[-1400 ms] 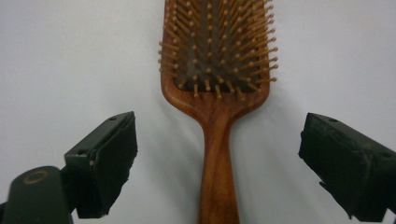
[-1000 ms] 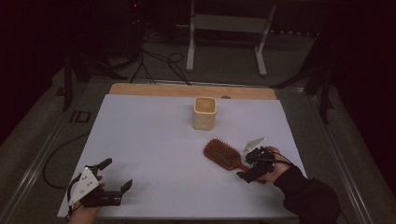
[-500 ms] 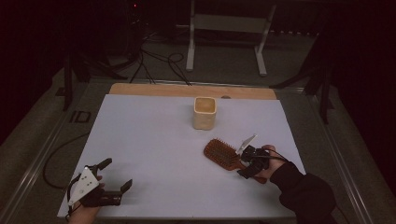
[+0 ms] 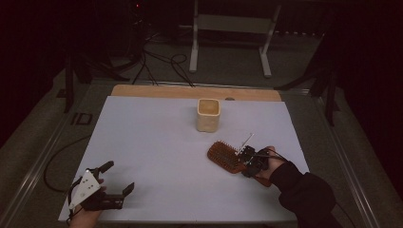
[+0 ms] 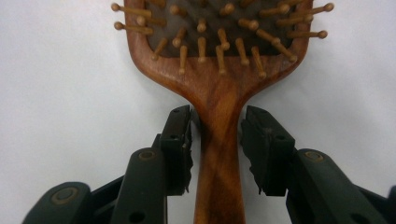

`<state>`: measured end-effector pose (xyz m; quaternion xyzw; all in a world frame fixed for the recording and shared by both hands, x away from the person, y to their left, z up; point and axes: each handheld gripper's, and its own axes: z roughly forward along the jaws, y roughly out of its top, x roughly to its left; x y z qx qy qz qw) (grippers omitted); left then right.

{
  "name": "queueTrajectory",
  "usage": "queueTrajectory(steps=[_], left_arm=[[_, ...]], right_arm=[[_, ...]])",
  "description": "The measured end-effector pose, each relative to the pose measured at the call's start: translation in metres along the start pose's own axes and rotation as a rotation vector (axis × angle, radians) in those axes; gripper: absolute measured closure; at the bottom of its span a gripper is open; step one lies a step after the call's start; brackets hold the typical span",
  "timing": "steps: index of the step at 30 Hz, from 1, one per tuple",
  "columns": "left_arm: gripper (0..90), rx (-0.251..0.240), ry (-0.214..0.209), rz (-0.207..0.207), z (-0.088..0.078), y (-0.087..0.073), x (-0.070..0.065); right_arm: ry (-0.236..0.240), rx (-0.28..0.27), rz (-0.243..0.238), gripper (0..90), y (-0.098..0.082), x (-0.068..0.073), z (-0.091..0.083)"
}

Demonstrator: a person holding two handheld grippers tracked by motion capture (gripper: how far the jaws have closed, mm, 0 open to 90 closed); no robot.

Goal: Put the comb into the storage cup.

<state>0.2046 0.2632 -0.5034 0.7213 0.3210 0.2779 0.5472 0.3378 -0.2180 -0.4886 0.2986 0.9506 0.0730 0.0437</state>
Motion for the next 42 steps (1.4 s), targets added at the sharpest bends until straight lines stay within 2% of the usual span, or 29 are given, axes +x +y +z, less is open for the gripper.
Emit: queueTrajectory(steps=[7,9,15,24,26,27,30,31,32,36,40,42], left_arm=[[0.0,0.003,-0.001,0.001,0.000,0.000,0.000],[0.0,0.001,-0.001,0.001,0.000,0.000,0.000],[0.0,0.001,-0.005,0.000,0.000,0.000,0.000],[0.0,0.006,-0.004,-0.002,0.001,-0.001,0.000],[0.0,0.006,-0.003,-0.006,0.001,0.000,0.000],[0.0,0.006,-0.003,-0.006,0.001,0.000,0.000],[0.0,0.013,-0.003,-0.002,0.002,-0.001,0.000],[0.0,0.013,-0.002,-0.003,0.002,-0.001,0.000],[0.0,0.009,-0.002,-0.010,0.002,-0.001,0.000],[0.0,0.011,-0.002,-0.006,0.002,-0.001,0.000],[0.0,0.010,0.000,-0.008,0.002,-0.001,0.000],[0.0,0.011,-0.001,-0.007,0.002,-0.001,0.000]], right_arm=[[-0.015,0.044,0.007,69.2,0.007,0.004,0.001],[-0.025,0.067,-0.007,69.5,0.010,0.005,0.002],[-0.039,0.081,0.005,71.2,0.011,0.007,0.003],[-0.038,0.009,0.010,72.8,0.001,0.008,0.002],[-0.046,-0.037,0.011,72.9,-0.004,0.008,0.001],[-0.046,-0.037,0.011,72.9,-0.004,0.008,0.001],[-0.064,-0.111,0.028,73.0,-0.010,0.011,0.001],[-0.064,-0.111,0.028,73.0,-0.010,0.011,0.001],[-0.069,-0.137,0.038,73.0,-0.011,0.011,0.001],[-0.088,-0.179,0.062,73.1,-0.011,0.014,0.001],[-0.085,-0.216,0.077,73.1,-0.012,0.016,-0.003],[-0.099,-0.243,0.071,73.1,-0.012,0.018,-0.007]])
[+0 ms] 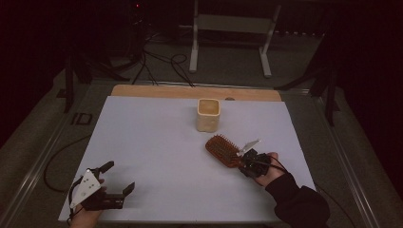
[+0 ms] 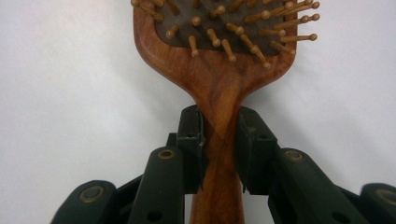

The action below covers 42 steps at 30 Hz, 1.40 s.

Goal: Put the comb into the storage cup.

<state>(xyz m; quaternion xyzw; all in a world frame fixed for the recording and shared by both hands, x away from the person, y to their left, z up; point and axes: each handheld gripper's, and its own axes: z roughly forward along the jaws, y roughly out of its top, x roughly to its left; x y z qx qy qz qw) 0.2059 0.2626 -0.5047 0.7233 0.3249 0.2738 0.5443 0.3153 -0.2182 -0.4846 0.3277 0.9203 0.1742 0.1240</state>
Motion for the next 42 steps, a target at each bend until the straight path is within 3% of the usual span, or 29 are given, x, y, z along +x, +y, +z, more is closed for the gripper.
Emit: queueTrajectory(steps=[6,13,15,21,25,28,34,38,42], left_arm=[[0.0,0.004,-0.003,-0.002,0.001,0.001,-0.001],[0.0,0.025,-0.003,-0.047,0.004,0.010,-0.002],[0.0,0.020,-0.042,-0.084,0.006,0.020,-0.001],[0.0,0.048,-0.071,-0.115,0.013,0.037,0.002],[0.0,0.084,-0.086,-0.116,0.022,0.052,0.004],[0.0,0.097,-0.118,-0.156,0.033,0.068,0.005],[0.0,0.095,-0.152,-0.189,0.044,0.085,0.004],[0.0,0.102,-0.230,-0.245,0.060,0.101,0.000],[0.0,0.113,-0.273,-0.271,0.071,0.108,-0.004]], right_arm=[[-0.007,-0.072,0.010,73.0,0.001,0.006,-0.019],[-0.008,-0.163,0.004,73.0,0.001,0.017,-0.026],[-0.009,-0.211,0.008,72.9,0.001,0.021,-0.026],[-0.023,-0.297,-0.019,72.9,0.002,0.026,-0.030],[-0.038,-0.325,-0.026,72.9,0.001,0.028,-0.034],[-0.058,-0.351,-0.037,72.9,0.001,0.032,-0.036],[-0.076,-0.385,-0.055,73.0,0.003,0.036,-0.041],[-0.068,-0.390,-0.058,72.9,0.005,0.038,-0.042],[-0.069,-0.393,-0.062,72.9,0.006,0.040,-0.041]])
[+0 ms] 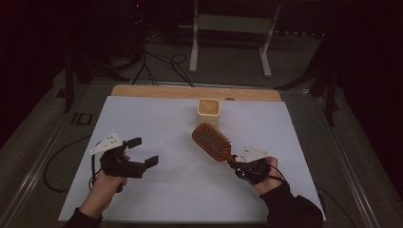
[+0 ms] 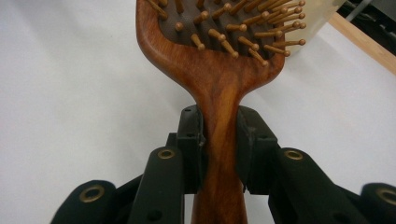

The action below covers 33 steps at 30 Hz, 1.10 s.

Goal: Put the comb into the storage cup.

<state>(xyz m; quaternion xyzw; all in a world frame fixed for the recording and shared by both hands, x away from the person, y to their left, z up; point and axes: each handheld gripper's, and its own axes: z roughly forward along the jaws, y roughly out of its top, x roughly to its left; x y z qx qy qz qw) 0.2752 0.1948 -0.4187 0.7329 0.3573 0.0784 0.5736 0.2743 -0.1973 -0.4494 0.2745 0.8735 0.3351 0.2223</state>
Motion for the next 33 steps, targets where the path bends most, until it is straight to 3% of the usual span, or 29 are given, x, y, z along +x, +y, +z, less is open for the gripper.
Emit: queueTrajectory(steps=[4,7,12,21,32,33], left_arm=[[0.0,0.017,-0.044,-0.041,0.017,0.010,-0.005],[0.0,0.016,-0.048,-0.058,0.024,0.014,-0.006],[0.0,0.015,-0.074,-0.122,0.043,0.022,-0.005],[0.0,0.030,-0.104,-0.217,0.076,0.024,-0.008],[2.3,0.046,-0.164,-0.489,0.110,0.021,-0.002],[3.4,0.048,-0.156,-0.503,0.112,0.021,-0.001]], right_arm=[[-0.006,-0.008,-0.006,72.9,0.001,0.002,0.000],[-0.007,-0.007,-0.002,72.9,0.002,0.002,-0.001],[0.003,-0.013,-0.006,72.9,0.003,0.002,-0.001],[0.009,-0.020,-0.006,72.9,0.003,0.004,-0.001],[0.017,-0.023,-0.012,72.9,0.004,0.005,-0.002],[0.017,-0.021,-0.016,72.9,0.004,0.006,-0.002]])
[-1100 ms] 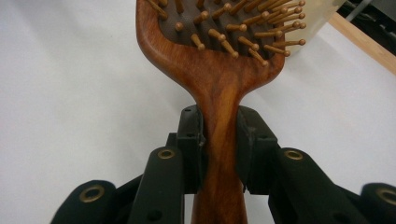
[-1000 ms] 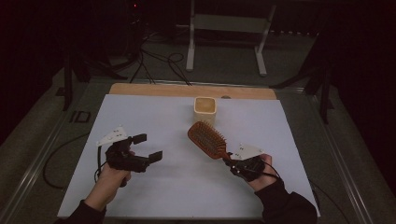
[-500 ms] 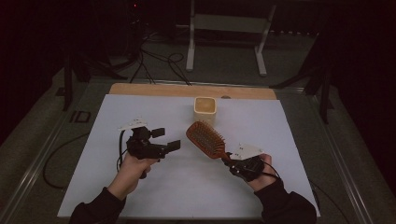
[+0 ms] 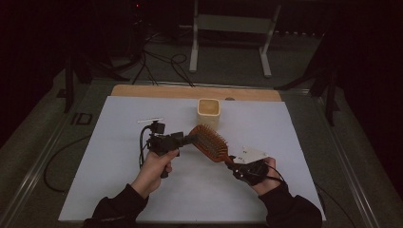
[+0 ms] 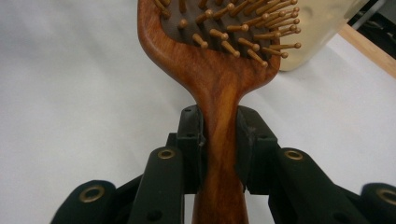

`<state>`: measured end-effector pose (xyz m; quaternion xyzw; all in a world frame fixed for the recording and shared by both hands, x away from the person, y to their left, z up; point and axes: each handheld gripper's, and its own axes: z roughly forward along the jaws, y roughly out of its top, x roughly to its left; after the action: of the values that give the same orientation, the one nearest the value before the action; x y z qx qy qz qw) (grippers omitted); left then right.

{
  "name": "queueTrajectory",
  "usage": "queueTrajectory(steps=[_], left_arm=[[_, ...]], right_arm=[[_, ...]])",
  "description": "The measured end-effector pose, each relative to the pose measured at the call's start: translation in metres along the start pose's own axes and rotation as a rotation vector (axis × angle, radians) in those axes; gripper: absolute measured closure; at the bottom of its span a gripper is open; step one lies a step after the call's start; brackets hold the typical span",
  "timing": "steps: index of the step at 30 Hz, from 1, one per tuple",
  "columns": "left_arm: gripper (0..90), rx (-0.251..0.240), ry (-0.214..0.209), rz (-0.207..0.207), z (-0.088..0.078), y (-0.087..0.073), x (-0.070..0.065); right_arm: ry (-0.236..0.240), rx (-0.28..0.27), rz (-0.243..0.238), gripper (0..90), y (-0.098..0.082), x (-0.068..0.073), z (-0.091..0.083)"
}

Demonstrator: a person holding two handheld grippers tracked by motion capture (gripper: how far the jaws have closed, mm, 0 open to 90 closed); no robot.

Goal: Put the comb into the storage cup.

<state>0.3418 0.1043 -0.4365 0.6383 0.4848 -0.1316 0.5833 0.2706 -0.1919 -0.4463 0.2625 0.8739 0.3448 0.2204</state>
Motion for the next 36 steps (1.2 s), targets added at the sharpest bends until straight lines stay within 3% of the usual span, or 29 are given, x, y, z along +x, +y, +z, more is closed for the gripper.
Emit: queueTrajectory(steps=[6,19,30,32,36], left_arm=[[13.3,-0.008,-0.015,-0.081,0.011,-0.005,0.005],[39.2,-0.032,-0.118,-0.240,0.031,-0.019,0.012],[53.3,-0.047,-0.103,-0.245,0.033,-0.021,0.006],[59.2,-0.048,-0.102,-0.250,0.033,-0.022,0.006],[65.7,-0.066,-0.107,-0.212,0.032,-0.022,0.003]], right_arm=[[-0.008,-0.009,-0.006,72.9,0.001,0.002,-0.001],[-0.038,-0.027,-0.025,73.0,0.001,0.004,-0.003],[-0.108,-0.045,-0.029,72.7,-0.002,0.004,-0.004],[-0.123,-0.050,-0.022,72.2,-0.002,0.004,-0.004],[-0.140,-0.063,-0.017,72.1,-0.003,0.003,-0.006]])
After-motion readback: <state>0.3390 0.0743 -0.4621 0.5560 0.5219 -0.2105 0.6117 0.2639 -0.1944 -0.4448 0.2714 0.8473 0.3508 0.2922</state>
